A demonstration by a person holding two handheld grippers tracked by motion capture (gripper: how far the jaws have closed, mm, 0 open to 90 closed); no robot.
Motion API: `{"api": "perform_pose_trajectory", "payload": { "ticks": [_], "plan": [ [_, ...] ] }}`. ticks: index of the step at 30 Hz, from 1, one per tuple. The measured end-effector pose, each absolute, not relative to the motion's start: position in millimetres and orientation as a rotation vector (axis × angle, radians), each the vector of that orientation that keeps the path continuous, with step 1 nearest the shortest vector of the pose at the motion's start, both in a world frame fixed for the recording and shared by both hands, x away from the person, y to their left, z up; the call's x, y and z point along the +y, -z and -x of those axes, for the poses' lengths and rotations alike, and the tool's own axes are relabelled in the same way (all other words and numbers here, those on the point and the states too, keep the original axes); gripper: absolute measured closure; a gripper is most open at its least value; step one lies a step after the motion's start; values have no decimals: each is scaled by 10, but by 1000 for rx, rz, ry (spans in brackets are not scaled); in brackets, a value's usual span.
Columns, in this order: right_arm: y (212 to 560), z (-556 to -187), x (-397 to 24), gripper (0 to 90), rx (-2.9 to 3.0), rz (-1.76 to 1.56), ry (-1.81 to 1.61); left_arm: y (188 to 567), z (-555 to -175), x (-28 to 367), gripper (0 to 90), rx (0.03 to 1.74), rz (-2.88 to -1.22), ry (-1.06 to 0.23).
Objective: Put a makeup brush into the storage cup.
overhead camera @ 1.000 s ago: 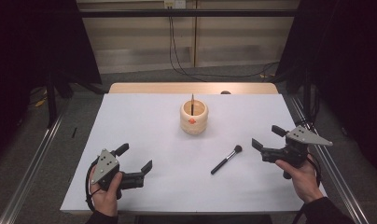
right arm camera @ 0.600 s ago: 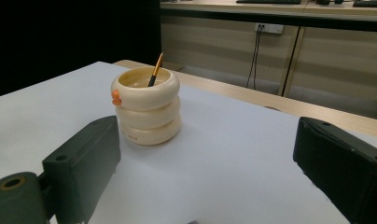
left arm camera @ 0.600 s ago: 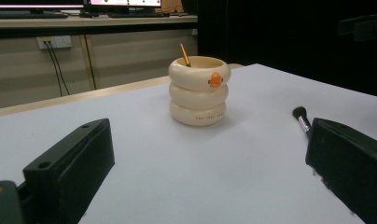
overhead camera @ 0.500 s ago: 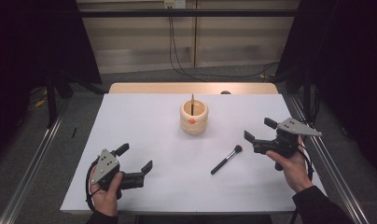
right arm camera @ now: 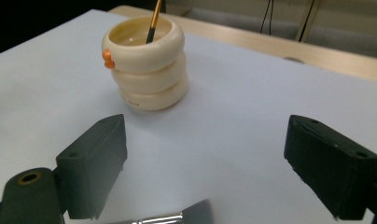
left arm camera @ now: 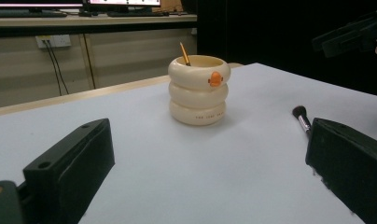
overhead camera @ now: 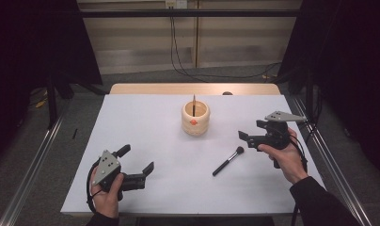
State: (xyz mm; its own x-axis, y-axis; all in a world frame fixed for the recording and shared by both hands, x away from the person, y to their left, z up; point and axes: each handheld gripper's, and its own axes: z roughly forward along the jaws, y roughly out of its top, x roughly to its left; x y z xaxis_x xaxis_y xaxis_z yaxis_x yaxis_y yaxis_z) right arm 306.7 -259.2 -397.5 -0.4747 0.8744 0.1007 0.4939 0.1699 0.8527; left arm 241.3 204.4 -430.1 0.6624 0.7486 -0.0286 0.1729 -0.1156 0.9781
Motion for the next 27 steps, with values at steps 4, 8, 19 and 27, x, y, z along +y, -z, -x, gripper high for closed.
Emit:
{"api": "perform_pose_trajectory", "payload": {
  "ticks": [4,8,19,27],
  "plan": [
    [4032,-3139,-2536,128,2106,-1347,-1172,4302,-2413,2043,9,766,-1646,-582],
    [4065,-3190,-2526,125,2155,-1414,-1128,4303,-2415,2044,9,768,-1645,-583],
    [4119,-3336,-2516,108,2275,-1608,-944,4305,-2413,2041,8,777,-1648,-586],
    [4153,-3435,-2454,108,2346,-1714,-831,4307,-2413,2039,8,778,-1647,-584]
  ]
}}
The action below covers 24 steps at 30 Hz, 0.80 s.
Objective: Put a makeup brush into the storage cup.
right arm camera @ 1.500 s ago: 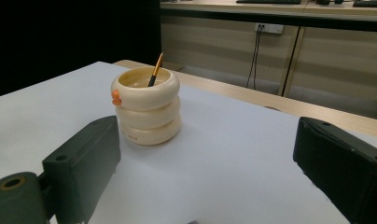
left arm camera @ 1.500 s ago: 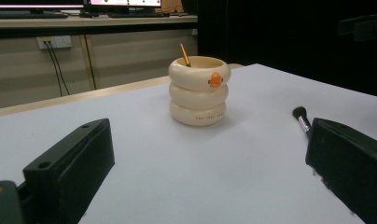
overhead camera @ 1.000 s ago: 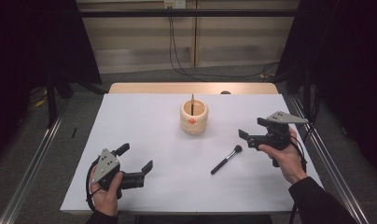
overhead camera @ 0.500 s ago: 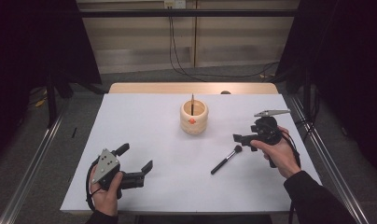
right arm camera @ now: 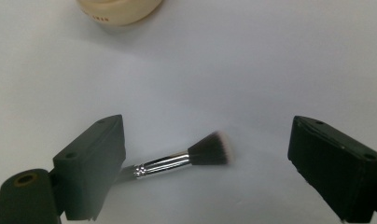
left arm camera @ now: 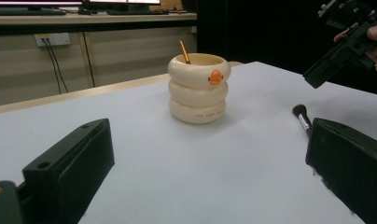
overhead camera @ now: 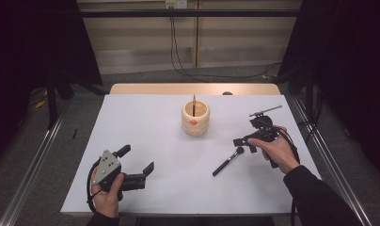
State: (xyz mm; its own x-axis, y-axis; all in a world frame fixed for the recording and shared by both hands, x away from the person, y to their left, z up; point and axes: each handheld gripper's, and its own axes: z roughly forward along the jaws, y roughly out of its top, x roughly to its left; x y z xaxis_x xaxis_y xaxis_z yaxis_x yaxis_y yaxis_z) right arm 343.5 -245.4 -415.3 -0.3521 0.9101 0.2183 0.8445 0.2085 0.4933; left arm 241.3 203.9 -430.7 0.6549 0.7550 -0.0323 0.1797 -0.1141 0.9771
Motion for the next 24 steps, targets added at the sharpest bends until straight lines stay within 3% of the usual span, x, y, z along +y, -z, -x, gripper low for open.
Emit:
{"api": "perform_pose_trajectory", "payload": {
  "ticks": [24],
  "plan": [
    [4319,-3643,-2320,134,2444,-1995,-534,4308,-2413,2040,8,777,-1647,-582]
  ]
}}
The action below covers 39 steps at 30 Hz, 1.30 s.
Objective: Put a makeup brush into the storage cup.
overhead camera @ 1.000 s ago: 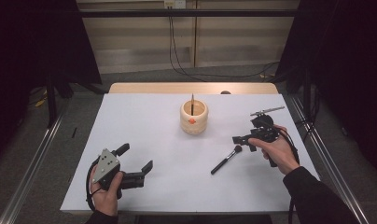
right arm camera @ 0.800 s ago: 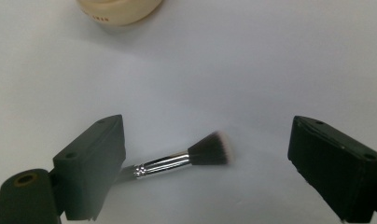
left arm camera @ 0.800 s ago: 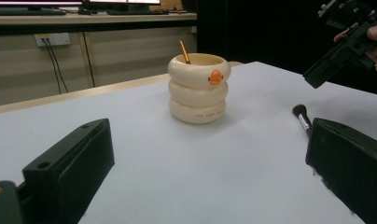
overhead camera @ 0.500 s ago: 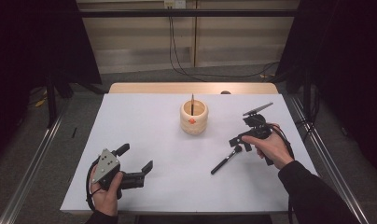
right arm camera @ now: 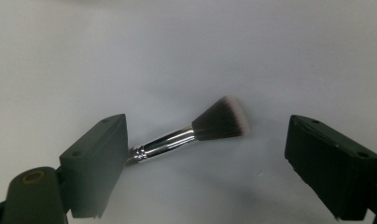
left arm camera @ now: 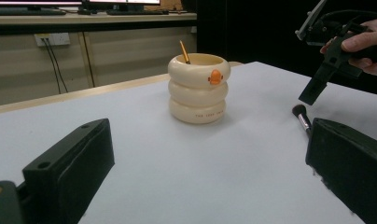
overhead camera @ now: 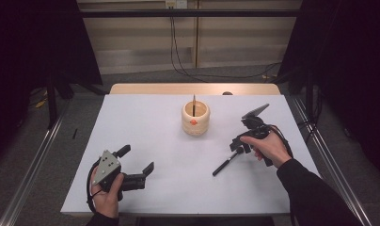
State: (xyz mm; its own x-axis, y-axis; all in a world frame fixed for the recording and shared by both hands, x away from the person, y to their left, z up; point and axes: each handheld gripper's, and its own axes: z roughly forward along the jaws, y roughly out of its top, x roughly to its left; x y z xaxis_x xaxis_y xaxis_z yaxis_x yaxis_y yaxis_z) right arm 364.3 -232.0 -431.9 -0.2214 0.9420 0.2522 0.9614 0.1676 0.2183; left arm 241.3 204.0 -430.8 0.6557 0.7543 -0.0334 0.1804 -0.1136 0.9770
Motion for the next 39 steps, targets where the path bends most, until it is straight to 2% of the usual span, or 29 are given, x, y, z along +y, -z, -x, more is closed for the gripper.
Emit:
{"api": "perform_pose_trajectory", "payload": {
  "ticks": [8,16,29,39],
  "plan": [
    [4391,-3674,-2259,182,-2346,1944,432,4308,-2414,2042,9,776,-1649,-583],
    [4447,-3666,-2249,275,-2344,1967,364,4309,-2413,2044,9,775,-1649,-580],
    [4497,-3663,-2147,317,-2298,2014,322,4311,-2415,2041,9,776,-1647,-579],
    [4475,-3635,-2169,613,-2398,2011,267,4312,-2427,2031,9,768,-1655,-575]
  ]
}}
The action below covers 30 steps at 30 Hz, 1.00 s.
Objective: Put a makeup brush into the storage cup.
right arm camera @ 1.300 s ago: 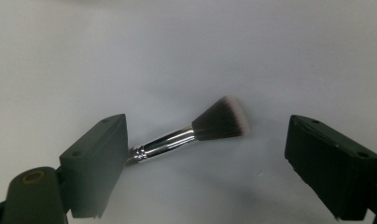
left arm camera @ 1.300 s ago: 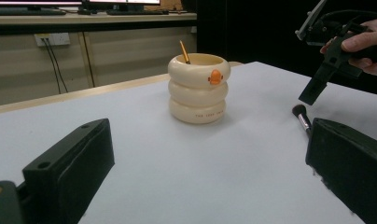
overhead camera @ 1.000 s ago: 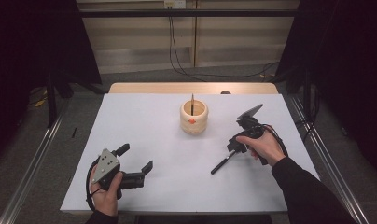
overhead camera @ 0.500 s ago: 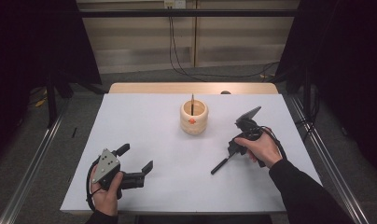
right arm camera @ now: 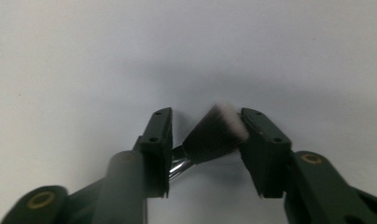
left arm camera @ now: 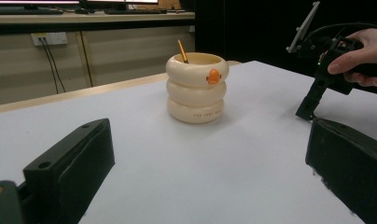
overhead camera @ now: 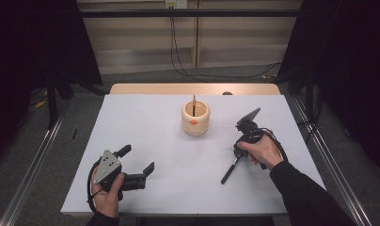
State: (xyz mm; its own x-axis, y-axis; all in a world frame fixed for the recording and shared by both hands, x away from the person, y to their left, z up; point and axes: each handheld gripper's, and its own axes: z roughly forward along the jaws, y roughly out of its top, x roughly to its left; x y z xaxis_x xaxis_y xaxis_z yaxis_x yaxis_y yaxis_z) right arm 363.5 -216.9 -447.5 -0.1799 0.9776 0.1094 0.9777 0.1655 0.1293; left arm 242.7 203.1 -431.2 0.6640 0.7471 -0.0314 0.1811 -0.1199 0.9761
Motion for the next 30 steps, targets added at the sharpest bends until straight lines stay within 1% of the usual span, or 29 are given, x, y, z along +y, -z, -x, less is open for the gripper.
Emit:
{"api": "perform_pose_trajectory", "payload": {
  "ticks": [1,3,7,11,16,20,21,24,25,30],
  "plan": [
    [4474,-3635,-2179,686,-2388,2005,294,4311,-2428,2033,10,770,-1657,-579],
    [4483,-3637,-2169,694,-2398,1981,309,4314,-2429,2029,10,769,-1655,-572],
    [4482,-3644,-2158,784,-2411,1970,323,4312,-2429,2034,10,763,-1653,-572],
    [4485,-3666,-2162,813,-2414,1962,338,4314,-2431,2035,10,765,-1655,-574],
    [4490,-3692,-2147,817,-2454,1935,382,4316,-2433,2035,10,766,-1654,-568],
    [4491,-3694,-2155,755,-2436,1942,370,4314,-2432,2040,9,764,-1654,-571],
    [4490,-3688,-2159,699,-2436,1938,370,4314,-2432,2040,10,764,-1655,-572],
    [4478,-3668,-2161,643,-2438,1942,365,4313,-2429,2038,10,763,-1654,-572],
    [4472,-3657,-2162,593,-2433,1947,361,4313,-2429,2038,10,763,-1655,-571],
    [4457,-3603,-2161,536,-2416,1959,358,4314,-2429,2036,10,764,-1656,-569]
  ]
}}
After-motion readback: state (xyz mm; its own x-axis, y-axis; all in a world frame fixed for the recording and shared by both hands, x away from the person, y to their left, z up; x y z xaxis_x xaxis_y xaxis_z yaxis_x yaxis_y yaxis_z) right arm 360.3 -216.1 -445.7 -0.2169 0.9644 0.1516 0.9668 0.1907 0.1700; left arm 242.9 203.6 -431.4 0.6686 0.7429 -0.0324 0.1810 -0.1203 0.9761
